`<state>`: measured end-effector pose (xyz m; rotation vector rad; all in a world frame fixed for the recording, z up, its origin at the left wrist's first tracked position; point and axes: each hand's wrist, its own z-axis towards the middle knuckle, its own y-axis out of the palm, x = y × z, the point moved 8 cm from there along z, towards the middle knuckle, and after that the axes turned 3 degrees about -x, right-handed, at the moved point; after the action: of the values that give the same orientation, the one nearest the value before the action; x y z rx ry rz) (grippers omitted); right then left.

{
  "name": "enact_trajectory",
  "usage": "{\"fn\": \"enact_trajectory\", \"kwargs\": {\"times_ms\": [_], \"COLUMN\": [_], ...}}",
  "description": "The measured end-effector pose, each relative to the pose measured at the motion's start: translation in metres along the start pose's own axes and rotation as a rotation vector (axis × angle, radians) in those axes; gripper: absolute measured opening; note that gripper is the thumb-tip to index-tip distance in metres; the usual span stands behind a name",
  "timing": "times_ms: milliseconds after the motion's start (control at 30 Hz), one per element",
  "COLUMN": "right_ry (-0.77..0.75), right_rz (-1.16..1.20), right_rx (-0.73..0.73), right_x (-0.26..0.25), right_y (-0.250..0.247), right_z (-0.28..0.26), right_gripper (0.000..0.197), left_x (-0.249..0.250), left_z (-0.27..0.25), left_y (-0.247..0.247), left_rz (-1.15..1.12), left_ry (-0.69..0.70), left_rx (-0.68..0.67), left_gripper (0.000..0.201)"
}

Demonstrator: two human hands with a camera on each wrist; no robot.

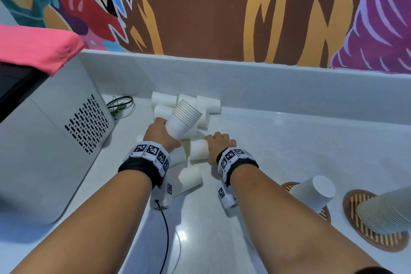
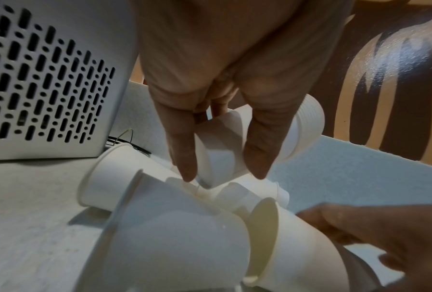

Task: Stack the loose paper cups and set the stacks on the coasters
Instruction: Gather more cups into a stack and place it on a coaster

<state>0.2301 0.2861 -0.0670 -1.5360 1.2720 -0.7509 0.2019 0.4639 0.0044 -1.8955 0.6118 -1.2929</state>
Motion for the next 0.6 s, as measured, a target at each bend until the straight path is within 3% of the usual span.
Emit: {"fn": "enact_trajectory", "kwargs": {"times_ms": [167, 333, 500, 600], "right_ry": [-0.143, -0.166, -0.130, -0.191], "right_rz": [0.030, -0.012, -0.012, -0.026], "right_rx": [0.000, -0.001, 0.047, 0.045], "right_x": [-0.020, -0.024, -0.018, -0.029], "right_y": [-0.013, -0.002, -0.004, -0.009], "right_z": [0.002, 0.000, -0.004, -0.004], "right_gripper": [0.092, 0.084, 0.098, 0.088], "left_x": [0.001, 0.000, -0.002, -0.002], "left_z": [0.004, 0.005, 0.005, 0.004], "left_y": [0.002, 0.001, -0.002, -0.003], "left_rz": [-0.005, 0.005, 0.007, 0.011], "left_ry": [0.011, 0.018, 0.020, 0.026], "left_rx": [-0.004, -0.004, 0.001, 0.003], "left_gripper": [0.067, 0.067, 0.065, 0.064]}}
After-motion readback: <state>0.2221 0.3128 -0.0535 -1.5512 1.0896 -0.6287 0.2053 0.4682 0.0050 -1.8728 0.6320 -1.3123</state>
